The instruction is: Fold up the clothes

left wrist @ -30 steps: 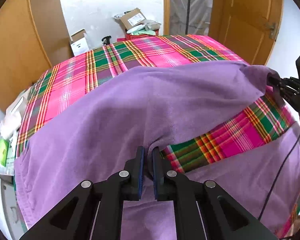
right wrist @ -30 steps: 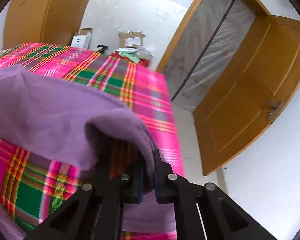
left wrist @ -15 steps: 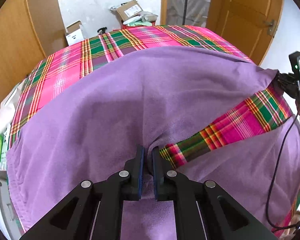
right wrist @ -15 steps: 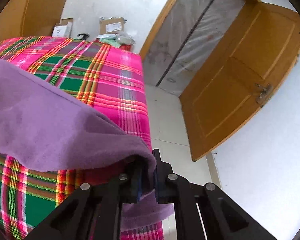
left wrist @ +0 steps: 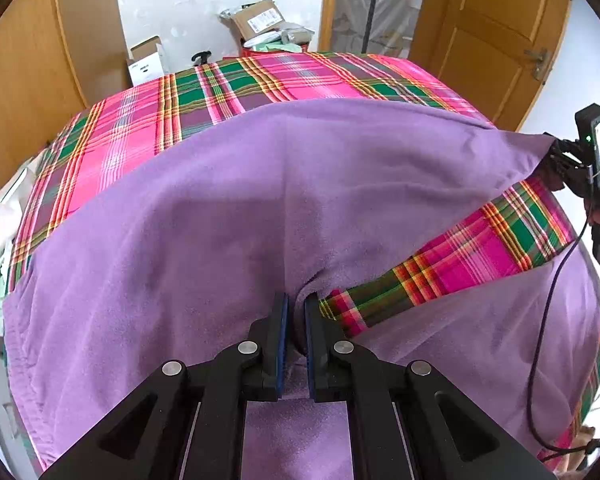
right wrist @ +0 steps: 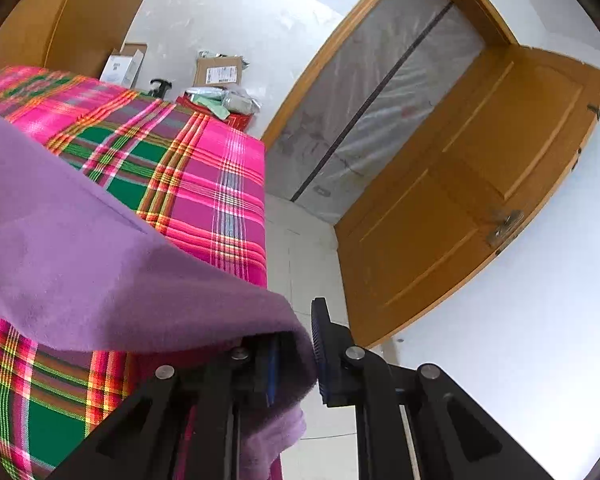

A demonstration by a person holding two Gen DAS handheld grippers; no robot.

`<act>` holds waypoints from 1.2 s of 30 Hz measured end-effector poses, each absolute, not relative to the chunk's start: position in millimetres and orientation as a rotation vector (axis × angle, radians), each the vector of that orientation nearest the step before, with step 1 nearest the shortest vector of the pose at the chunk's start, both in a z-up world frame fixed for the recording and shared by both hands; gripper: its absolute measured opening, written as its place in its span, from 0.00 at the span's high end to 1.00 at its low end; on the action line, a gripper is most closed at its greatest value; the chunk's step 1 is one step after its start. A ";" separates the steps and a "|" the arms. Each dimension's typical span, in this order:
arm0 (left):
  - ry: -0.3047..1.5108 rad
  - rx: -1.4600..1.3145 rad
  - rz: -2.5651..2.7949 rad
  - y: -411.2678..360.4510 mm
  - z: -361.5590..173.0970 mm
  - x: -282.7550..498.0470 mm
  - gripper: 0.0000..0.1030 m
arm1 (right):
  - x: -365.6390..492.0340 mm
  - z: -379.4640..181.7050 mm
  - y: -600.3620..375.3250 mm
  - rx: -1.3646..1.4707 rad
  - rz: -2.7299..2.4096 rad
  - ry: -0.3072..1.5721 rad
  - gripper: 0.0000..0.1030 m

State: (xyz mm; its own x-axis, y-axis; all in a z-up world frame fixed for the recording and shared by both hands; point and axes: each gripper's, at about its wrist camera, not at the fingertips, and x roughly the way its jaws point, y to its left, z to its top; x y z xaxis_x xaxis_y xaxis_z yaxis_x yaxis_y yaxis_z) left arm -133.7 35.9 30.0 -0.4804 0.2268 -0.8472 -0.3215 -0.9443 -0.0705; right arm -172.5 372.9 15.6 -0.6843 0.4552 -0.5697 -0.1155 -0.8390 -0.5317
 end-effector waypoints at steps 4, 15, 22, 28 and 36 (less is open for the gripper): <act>0.105 -1.369 2.455 33.6 35.2 -133.0 0.93 | -174.1 7.8 384.3 -1.141 2.506 -0.633 0.85; 0.105 -1.374 2.405 28.8 40.3 -125.4 0.93 | -168.2 11.7 402.2 -1.049 2.460 -0.665 0.85; 0.123 -1.386 2.363 32.6 37.2 -124.0 0.93 | -160.2 -3.7 429.0 -1.237 2.383 -0.613 0.86; 0.175 -1.397 2.341 39.2 32.2 -123.4 0.93 | -160.1 12.0 450.5 -1.352 2.354 -0.373 0.85; 0.164 -1.395 2.334 39.7 31.9 -124.8 0.93 | -146.3 22.5 495.3 -1.386 2.189 -0.095 0.79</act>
